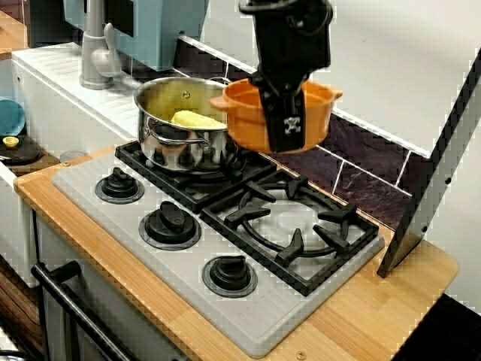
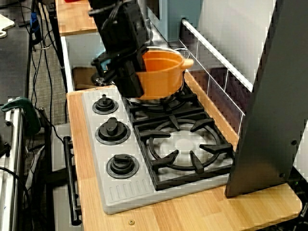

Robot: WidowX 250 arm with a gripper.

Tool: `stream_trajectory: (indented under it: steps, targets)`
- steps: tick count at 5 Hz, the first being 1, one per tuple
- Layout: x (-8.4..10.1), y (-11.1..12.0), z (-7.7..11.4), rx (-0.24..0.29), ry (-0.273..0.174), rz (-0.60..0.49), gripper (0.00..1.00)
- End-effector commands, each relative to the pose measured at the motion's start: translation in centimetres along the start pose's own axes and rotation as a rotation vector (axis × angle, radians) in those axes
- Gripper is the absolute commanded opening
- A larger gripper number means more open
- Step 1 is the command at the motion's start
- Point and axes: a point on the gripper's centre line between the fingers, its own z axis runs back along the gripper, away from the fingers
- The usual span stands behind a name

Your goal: Lift pot from stove

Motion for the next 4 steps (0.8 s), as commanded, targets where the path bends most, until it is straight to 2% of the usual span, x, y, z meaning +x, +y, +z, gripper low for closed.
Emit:
stream_trajectory:
  steps: [1,4]
  targets:
    - [1.3,0.3,2.9,0.013,-0.083,-0.021,0.0]
    - [1.4,0.5,4.0,-0.001,-0.098,-0.017,0.0]
